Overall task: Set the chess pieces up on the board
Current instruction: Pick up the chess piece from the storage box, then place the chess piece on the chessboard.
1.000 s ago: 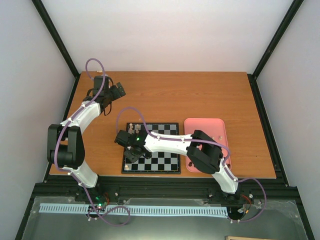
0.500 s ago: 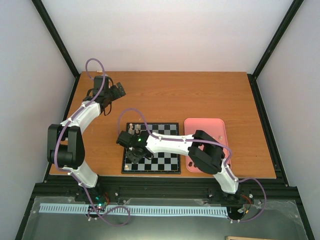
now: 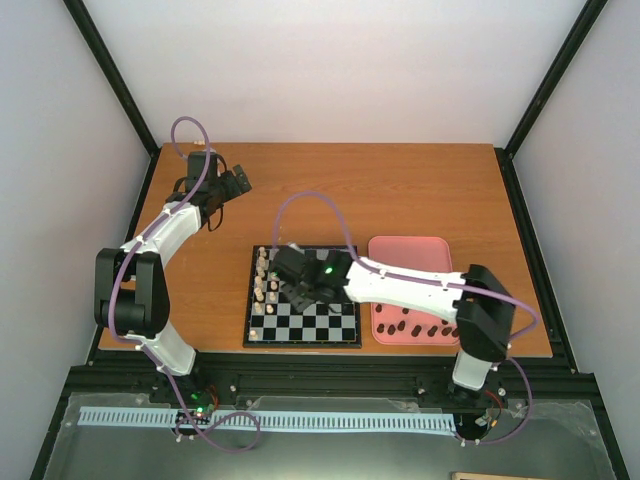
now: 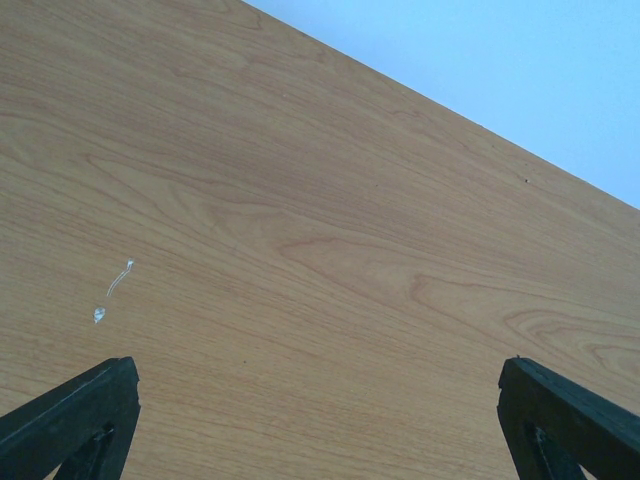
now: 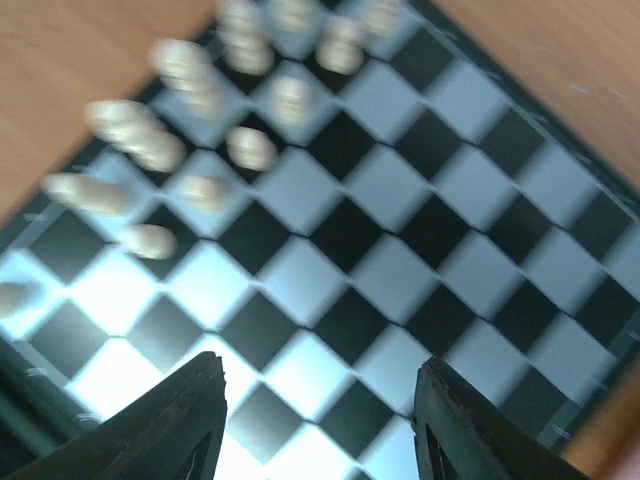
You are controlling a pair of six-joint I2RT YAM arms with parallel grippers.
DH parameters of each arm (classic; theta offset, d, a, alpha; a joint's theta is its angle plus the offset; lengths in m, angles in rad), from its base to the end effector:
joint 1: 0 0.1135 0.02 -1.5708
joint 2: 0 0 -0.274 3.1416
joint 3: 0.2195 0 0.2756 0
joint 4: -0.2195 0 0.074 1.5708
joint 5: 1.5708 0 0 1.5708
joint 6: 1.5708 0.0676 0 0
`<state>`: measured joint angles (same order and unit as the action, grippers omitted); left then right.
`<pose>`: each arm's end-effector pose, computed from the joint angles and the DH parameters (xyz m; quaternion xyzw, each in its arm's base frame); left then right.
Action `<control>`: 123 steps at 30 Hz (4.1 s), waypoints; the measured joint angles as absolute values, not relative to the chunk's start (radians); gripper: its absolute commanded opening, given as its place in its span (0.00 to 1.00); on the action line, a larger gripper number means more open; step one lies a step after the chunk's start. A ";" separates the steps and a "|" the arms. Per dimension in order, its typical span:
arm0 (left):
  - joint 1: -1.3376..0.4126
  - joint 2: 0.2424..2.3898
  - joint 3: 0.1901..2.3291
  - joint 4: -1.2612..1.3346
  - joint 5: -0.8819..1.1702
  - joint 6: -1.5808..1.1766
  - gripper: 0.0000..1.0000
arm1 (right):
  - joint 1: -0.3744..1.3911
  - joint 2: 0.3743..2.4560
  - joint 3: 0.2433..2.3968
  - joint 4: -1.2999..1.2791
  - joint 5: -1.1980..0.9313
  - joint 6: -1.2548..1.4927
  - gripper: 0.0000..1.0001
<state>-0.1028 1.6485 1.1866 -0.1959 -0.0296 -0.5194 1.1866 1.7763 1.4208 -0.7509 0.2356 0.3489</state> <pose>0.4188 -0.0412 0.2340 -0.1920 0.8768 -0.1223 0.4237 0.1689 0.3756 0.2194 -0.3683 0.8939 0.0764 0.2439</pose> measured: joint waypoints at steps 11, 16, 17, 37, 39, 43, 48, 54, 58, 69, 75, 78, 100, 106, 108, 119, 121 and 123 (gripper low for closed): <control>-0.103 1.649 1.187 -0.196 -0.029 -0.519 1.00 | 0.686 1.470 0.939 -0.735 0.308 0.412 0.53; -0.103 1.649 1.187 -0.196 -0.023 -0.519 1.00 | 0.487 1.264 0.823 -0.733 0.303 0.414 0.53; -0.103 1.649 1.187 -0.196 -0.021 -0.519 1.00 | 0.450 1.240 0.811 -0.724 0.297 0.411 0.53; -0.103 1.663 1.189 -0.196 -0.018 -0.519 1.00 | 0.316 1.449 0.789 -0.583 0.231 0.366 0.44; -0.103 1.667 1.189 -0.196 -0.019 -0.519 1.00 | 0.305 1.449 0.783 -0.575 0.231 0.363 0.43; -0.103 1.670 1.189 -0.196 -0.019 -0.519 1.00 | 0.298 1.454 0.776 -0.569 0.226 0.357 0.39; -0.103 1.670 1.190 -0.196 -0.019 -0.519 1.00 | 0.297 1.457 0.768 -0.559 0.224 0.356 0.33; -0.103 1.670 1.191 -0.196 -0.022 -0.519 1.00 | 0.295 1.482 0.764 -0.547 0.218 0.352 0.23; -0.103 1.669 1.192 -0.196 -0.022 -0.519 1.00 | 0.295 1.490 0.762 -0.544 0.215 0.349 0.11; -0.105 1.669 1.194 -0.196 -0.023 -0.519 1.00 | 0.326 1.441 0.789 -0.582 0.188 0.347 0.03; -0.105 1.670 1.196 -0.197 -0.023 -0.519 1.00 | 0.631 1.430 1.018 -0.646 0.183 0.367 0.03; -0.106 1.669 1.199 -0.197 -0.030 -0.519 1.00 | 0.807 1.483 1.157 -0.656 0.184 0.377 0.03; -0.107 1.669 1.200 -0.199 -0.033 -0.519 1.00 | 1.258 1.917 1.503 -0.748 0.028 0.354 0.04; -0.107 1.669 1.200 -0.199 -0.033 -0.519 1.00 | 1.273 1.980 1.554 -0.754 0.009 0.333 0.04; -0.107 1.669 1.200 -0.199 -0.033 -0.519 1.00 | 1.275 1.993 1.559 -0.759 0.003 0.329 0.04; -0.107 1.669 1.200 -0.199 -0.033 -0.519 1.00 | 1.277 2.048 1.596 -0.771 0.010 0.310 0.04; -0.107 1.670 1.200 -0.199 -0.033 -0.519 1.00 | 1.277 2.053 1.605 -0.771 0.017 0.307 0.04; -0.107 1.669 1.200 -0.199 -0.033 -0.519 1.00 | 1.277 2.057 1.613 -0.774 0.024 0.304 0.04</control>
